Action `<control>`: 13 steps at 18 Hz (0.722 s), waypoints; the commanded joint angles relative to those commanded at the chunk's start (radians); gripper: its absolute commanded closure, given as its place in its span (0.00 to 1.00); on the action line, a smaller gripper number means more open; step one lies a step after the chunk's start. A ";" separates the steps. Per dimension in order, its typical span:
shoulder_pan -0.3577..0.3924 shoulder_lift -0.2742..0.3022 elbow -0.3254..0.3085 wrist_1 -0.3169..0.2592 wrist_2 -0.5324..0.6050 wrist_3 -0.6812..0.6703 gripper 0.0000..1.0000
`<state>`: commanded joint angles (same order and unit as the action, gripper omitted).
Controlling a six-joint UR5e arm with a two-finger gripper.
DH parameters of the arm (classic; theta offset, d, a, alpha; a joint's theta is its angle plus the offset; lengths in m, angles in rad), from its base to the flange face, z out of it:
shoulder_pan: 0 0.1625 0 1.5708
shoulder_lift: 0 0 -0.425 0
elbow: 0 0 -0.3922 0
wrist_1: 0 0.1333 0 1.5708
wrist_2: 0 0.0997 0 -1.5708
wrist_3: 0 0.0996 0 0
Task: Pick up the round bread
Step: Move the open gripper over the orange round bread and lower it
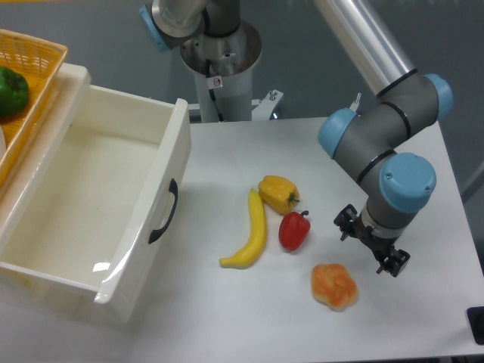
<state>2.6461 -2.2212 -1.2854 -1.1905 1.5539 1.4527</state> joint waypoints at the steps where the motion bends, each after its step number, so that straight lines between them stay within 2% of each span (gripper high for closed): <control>1: 0.000 0.000 -0.002 0.008 0.000 -0.002 0.00; 5: -0.002 0.008 -0.018 0.012 -0.012 -0.012 0.00; 7: 0.000 0.012 -0.035 0.060 -0.061 -0.024 0.00; 10: -0.008 0.011 -0.069 0.109 -0.069 -0.095 0.00; 13: -0.021 0.002 -0.089 0.161 -0.069 -0.100 0.00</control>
<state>2.6247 -2.2196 -1.3744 -1.0294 1.4849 1.3530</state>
